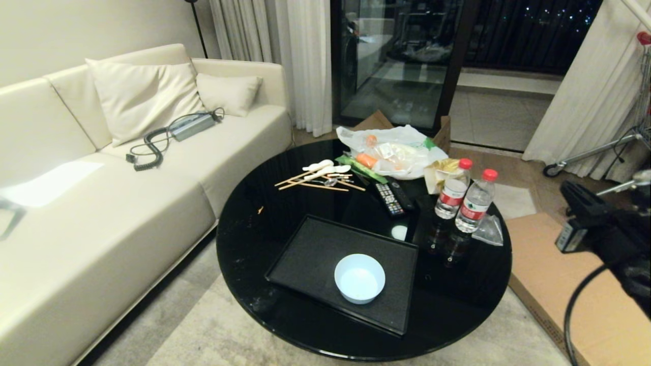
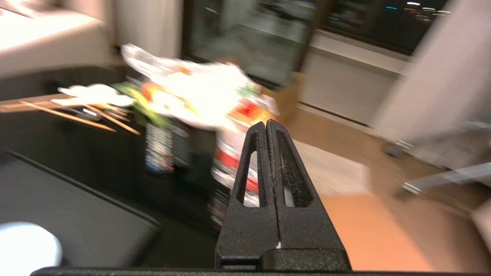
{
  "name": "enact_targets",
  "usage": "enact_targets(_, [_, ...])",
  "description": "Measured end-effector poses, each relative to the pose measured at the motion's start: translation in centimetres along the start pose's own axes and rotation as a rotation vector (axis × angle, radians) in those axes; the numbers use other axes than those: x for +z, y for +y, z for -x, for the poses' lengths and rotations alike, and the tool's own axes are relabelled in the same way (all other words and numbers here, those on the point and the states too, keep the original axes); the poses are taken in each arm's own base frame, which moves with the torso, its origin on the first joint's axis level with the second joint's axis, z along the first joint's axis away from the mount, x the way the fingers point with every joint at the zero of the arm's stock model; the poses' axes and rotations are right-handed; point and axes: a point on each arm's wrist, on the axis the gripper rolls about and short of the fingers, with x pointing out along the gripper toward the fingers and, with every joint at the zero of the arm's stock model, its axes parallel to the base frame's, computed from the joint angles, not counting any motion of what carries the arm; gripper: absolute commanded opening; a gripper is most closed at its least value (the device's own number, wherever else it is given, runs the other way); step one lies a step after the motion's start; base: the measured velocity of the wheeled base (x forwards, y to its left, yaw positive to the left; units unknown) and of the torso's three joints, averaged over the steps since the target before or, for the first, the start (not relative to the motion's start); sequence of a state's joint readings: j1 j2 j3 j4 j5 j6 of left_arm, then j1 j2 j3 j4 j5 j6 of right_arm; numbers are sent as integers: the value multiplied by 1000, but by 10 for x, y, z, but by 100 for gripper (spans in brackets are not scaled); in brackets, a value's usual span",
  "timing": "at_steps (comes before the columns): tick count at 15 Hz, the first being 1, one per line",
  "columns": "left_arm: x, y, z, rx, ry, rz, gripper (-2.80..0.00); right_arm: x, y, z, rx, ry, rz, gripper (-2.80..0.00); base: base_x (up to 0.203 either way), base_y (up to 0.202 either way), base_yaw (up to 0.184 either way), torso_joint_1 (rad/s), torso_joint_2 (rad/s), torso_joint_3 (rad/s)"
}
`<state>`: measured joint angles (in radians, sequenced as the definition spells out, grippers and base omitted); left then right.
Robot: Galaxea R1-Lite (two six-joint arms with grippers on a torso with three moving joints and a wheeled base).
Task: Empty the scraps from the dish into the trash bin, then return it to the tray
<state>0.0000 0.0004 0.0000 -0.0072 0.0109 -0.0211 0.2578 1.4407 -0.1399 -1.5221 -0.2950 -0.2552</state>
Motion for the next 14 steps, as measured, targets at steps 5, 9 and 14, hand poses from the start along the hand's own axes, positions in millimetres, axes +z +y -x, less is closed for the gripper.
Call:
enact_targets(5, [0,0,0,0,0,0,-280,5,-30,62,-56,15,45,-280,0,0,0,0,0,0])
enact_targets(9, [0,0,0,0,0,0,-280,-6,-38,108,-1,141,65,-280,0,0,0,0,0,0])
enact_targets(14, [0,0,0,-1,0,0,-280,-36,-39,157,128,327,33,-280,0,0,0,0,0,0])
